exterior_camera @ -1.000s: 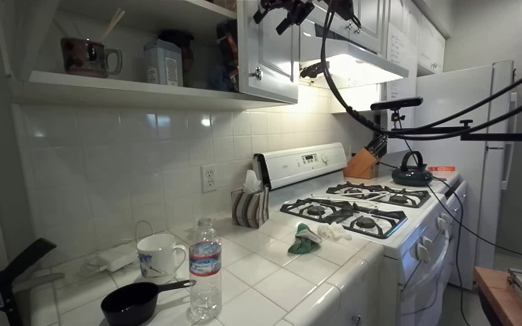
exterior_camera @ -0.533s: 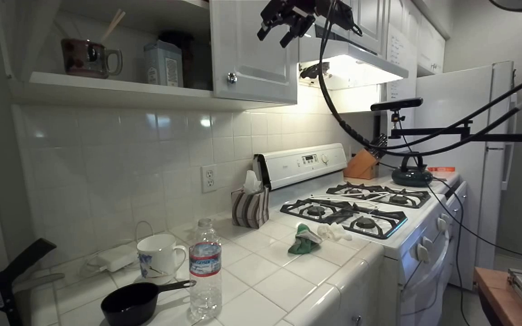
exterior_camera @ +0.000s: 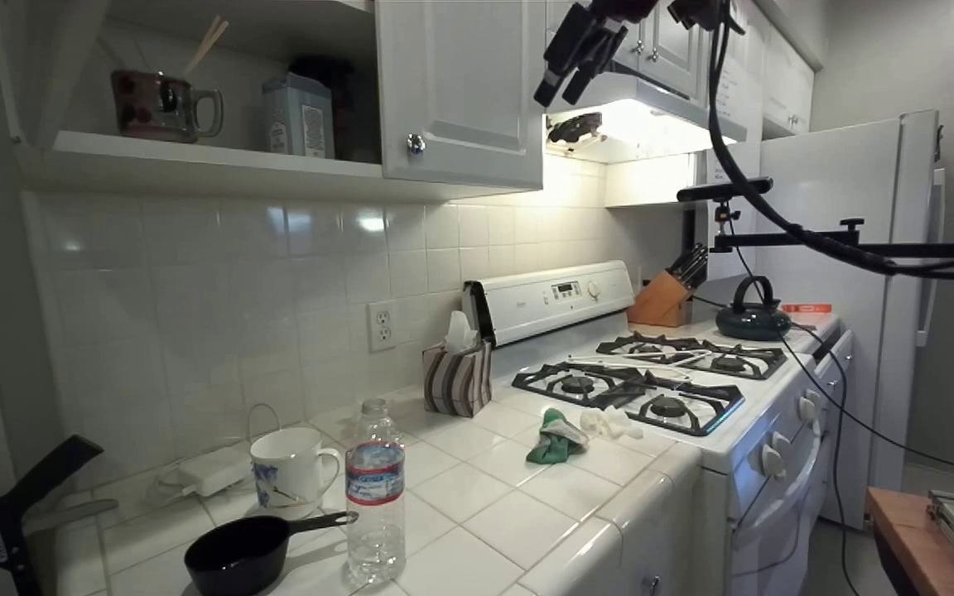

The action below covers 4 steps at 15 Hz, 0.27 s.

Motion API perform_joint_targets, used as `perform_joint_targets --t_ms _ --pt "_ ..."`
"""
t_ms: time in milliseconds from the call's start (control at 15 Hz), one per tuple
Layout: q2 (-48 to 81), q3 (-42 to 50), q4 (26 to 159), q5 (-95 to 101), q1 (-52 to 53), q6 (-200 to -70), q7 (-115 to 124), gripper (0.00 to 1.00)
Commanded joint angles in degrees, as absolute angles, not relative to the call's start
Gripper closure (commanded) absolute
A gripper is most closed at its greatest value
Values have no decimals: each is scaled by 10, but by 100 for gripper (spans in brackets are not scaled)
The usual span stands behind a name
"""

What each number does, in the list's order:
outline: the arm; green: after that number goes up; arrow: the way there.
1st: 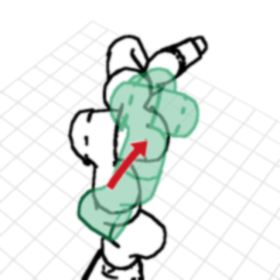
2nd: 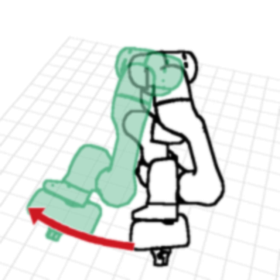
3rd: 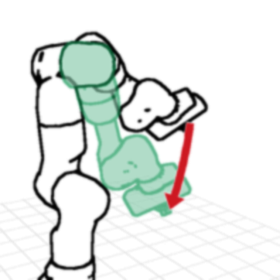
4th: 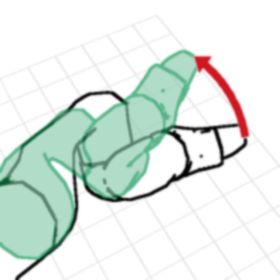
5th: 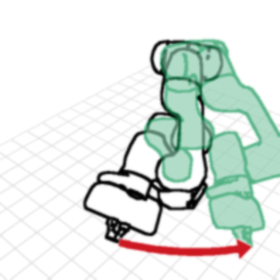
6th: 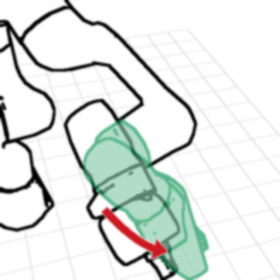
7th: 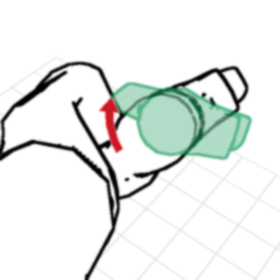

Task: Fully close the right part of the cabinet

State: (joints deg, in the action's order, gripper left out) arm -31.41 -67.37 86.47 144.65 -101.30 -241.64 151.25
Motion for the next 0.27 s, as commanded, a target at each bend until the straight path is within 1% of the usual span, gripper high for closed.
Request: perform_joint_targets --t_ms 0,67,200 --pt "-345 -611 1015 1445 -947 -2416 1455 0" --pt "-317 -644 939 1445 -974 -2416 1480 0" --pt "-327 -627 995 1437 -962 -2413 1457 0"
